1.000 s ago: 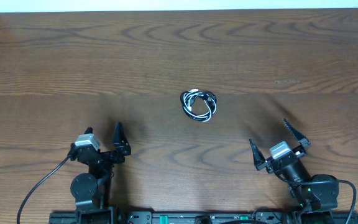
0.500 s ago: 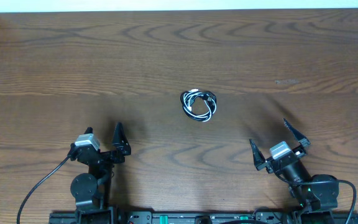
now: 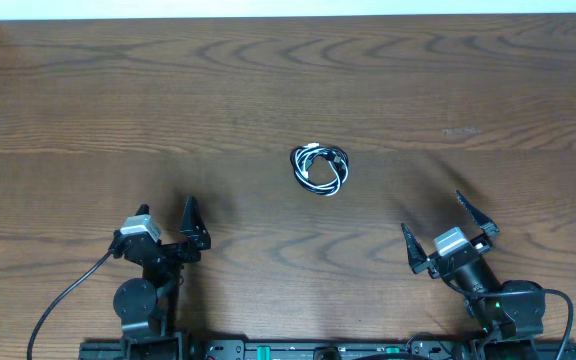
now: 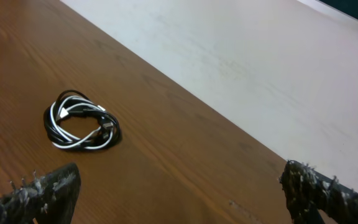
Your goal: Untangle cables
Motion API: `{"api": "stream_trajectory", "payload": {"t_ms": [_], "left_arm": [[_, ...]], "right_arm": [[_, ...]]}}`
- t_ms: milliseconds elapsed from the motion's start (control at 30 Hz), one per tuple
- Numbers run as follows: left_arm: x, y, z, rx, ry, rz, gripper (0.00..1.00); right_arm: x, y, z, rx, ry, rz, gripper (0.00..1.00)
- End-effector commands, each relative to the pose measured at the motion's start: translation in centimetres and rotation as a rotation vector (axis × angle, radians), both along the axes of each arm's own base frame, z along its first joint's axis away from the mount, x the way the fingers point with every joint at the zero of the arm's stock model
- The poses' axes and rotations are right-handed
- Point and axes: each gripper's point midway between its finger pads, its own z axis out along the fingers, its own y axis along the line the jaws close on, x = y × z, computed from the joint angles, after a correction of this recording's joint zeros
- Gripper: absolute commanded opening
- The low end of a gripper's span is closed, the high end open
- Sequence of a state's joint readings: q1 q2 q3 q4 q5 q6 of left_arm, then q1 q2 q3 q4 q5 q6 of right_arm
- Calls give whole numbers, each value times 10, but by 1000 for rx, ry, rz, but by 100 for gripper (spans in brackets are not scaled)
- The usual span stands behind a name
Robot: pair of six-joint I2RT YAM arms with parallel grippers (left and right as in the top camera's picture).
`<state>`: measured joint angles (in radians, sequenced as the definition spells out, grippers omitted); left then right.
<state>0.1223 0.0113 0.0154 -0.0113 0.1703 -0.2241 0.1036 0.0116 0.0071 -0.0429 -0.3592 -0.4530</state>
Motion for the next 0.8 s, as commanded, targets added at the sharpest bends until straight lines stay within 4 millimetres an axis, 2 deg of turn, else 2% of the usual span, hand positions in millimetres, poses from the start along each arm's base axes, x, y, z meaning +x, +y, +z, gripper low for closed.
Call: {"api": "stream_trajectory", "payload": {"t_ms": [0,767], "left_arm": [[-1,-4,-15,-6,51,-24,92],[-1,-3,-15,-5,52,-16,92]], "right_arm": [[1,-3,-1,9,7,-15,99],[1,-3,-1,9,7,-15,99]]}}
